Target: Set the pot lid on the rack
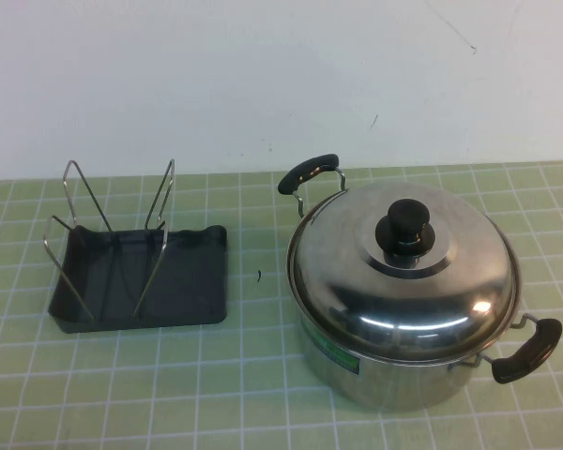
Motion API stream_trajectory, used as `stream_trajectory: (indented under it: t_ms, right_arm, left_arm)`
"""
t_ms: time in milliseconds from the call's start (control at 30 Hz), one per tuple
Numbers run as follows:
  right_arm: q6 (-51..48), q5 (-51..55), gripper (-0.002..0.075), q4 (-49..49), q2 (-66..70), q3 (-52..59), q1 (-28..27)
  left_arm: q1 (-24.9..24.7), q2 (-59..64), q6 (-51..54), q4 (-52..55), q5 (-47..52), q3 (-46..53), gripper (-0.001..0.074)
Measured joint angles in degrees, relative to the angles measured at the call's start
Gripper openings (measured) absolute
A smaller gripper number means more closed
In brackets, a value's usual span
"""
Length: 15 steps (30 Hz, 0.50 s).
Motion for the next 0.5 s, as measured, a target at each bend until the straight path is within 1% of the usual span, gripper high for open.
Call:
stream_trajectory:
  t_ms: [500]
  right_arm:
    - [-0.7,0.0,-0.0001,-1.4,0.0,0.0,0.0]
  left_arm:
    - [0.0,0.0,0.2,0.0,0.1,0.0,-0.0002]
